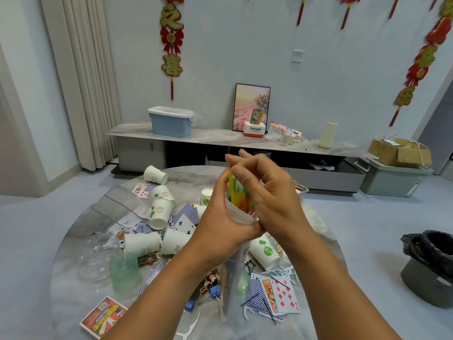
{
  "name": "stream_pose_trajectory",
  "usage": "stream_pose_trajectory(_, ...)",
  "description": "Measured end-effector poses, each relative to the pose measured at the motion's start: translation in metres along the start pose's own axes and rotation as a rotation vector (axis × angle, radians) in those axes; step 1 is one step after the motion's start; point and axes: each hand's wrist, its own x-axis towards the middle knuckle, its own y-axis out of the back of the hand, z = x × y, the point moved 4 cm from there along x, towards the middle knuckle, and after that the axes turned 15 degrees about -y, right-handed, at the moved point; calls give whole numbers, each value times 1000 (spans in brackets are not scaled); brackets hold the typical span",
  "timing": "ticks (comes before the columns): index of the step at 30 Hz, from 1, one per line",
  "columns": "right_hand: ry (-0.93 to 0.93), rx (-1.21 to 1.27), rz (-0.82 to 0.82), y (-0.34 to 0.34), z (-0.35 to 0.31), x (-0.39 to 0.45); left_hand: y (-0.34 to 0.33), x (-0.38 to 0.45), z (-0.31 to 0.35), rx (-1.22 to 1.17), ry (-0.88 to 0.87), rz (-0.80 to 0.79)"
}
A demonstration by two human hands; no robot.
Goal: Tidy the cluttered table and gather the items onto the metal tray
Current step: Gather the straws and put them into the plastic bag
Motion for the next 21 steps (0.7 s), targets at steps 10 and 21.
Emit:
stream_pose_trajectory(10,259,-357,31,8,-7,-12,6,2,-8,13,32,14)
stream_pose_trajectory(21,305,-690,114,5,-5,-18,12,2,-17,-72,81,66)
